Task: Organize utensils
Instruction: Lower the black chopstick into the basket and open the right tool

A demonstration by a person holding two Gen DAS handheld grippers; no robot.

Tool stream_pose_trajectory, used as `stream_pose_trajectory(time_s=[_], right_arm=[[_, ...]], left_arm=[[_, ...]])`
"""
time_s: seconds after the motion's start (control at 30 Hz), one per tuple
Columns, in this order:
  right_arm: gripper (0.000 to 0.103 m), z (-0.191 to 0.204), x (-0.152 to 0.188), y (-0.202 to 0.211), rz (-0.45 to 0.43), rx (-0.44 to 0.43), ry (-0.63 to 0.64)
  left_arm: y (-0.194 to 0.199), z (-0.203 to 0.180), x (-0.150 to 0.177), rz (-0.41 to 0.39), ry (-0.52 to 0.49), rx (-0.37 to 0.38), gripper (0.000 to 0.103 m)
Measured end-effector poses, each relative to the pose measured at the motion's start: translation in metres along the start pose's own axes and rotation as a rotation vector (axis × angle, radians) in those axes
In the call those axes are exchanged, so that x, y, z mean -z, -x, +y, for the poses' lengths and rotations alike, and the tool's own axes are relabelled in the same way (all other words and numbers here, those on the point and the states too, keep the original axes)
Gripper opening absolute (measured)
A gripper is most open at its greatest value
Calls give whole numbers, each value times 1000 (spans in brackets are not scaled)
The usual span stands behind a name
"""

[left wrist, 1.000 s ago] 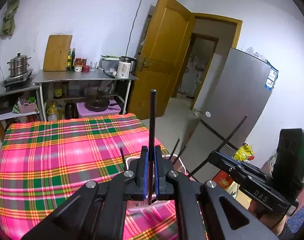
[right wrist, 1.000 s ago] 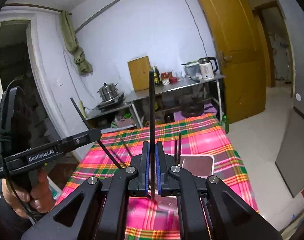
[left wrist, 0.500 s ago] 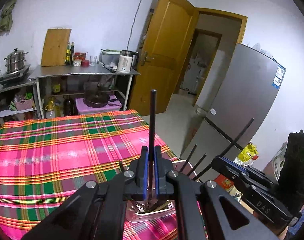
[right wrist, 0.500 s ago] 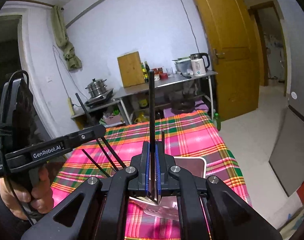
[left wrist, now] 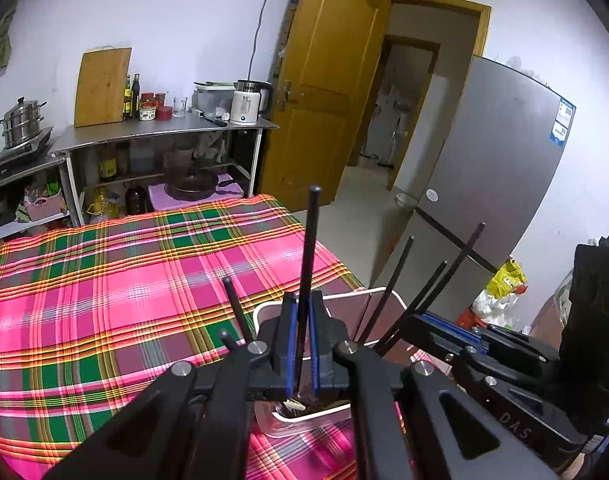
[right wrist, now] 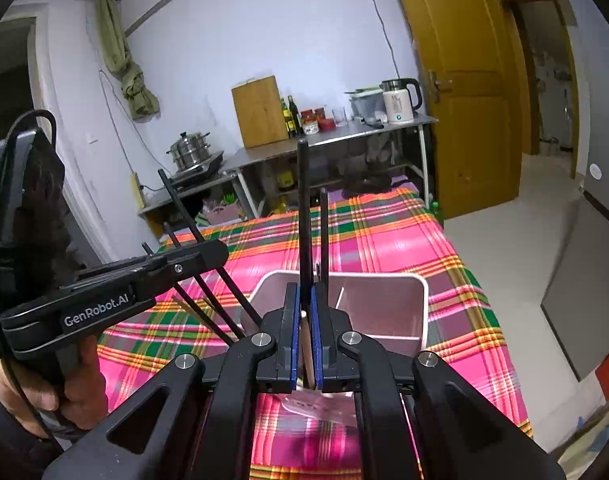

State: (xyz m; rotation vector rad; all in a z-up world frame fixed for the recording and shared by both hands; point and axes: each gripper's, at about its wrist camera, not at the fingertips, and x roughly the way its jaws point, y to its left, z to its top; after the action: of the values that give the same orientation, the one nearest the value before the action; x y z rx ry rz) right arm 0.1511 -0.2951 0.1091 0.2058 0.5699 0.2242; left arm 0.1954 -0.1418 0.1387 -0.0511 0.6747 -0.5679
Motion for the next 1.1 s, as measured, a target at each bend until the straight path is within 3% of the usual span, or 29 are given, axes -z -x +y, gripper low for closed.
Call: stream_pose_trajectory(time_s=[0.07, 0.3, 0.7, 1.1], right_arm=[[6, 0, 2, -3, 12, 2, -1], [10, 4, -1, 4, -5, 15, 12], [11, 15, -3, 32, -52, 24, 24], [12, 35, 14, 61, -94, 59, 66]], left_arm=[[-1, -1, 1, 1, -7, -3, 8], [7, 0, 0, -23, 0, 2, 27], [45, -1, -3, -101, 1, -1, 40], [79, -1, 21, -155, -7, -36, 50]])
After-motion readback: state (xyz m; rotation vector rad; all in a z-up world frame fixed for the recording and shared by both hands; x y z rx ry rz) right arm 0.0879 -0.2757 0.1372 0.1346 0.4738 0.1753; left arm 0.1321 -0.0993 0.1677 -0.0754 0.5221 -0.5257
